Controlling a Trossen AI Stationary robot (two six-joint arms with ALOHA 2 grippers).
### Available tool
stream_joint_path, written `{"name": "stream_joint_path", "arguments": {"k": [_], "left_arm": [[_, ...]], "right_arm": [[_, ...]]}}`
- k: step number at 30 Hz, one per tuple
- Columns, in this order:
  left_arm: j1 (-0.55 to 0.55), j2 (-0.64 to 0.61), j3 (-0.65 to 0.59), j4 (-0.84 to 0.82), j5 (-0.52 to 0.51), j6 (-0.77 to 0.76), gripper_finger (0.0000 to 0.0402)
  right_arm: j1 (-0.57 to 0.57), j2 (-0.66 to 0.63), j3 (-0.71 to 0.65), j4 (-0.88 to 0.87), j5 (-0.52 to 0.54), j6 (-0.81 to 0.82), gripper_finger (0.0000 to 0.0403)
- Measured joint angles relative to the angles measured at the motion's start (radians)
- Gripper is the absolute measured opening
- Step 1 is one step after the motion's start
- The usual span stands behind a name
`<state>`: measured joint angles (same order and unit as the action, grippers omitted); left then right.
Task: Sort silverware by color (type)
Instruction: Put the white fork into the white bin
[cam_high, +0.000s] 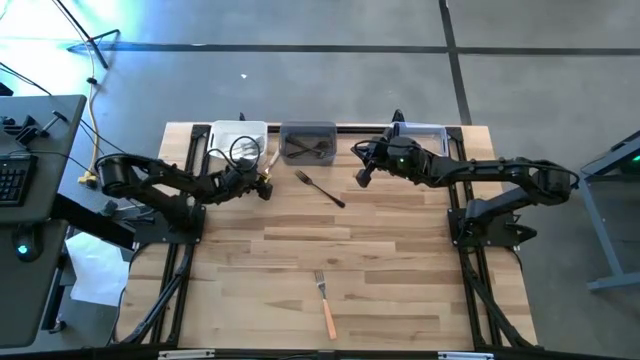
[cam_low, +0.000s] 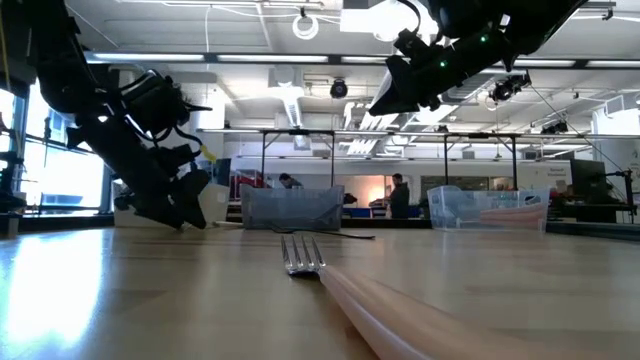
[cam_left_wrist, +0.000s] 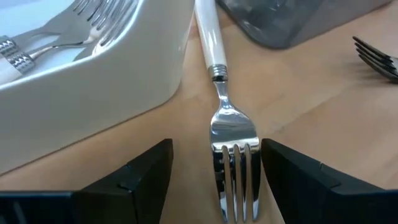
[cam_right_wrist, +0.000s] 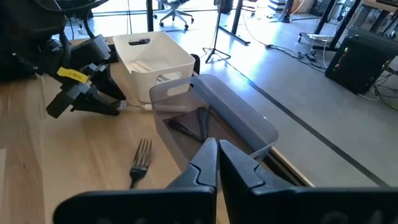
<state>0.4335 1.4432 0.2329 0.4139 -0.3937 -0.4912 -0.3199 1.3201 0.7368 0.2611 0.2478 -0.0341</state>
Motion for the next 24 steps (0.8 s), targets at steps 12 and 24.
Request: {"name": "stream_joint_path", "arguments": {"k": [12, 24], "left_arm": [[-0.006, 0.023, 0.0, 0.0, -0.029, -0.013, 0.0107], [-0.083, -0.169, -0.003, -0.197, 0.026, -0.103, 0.0091]], "right_arm": [[0.0, 0.0, 0.0, -0.001, 0.0, 0.0, 0.0], [0.0, 0.0, 0.0, -0.011, 0.0, -0.018, 0.0]]}}
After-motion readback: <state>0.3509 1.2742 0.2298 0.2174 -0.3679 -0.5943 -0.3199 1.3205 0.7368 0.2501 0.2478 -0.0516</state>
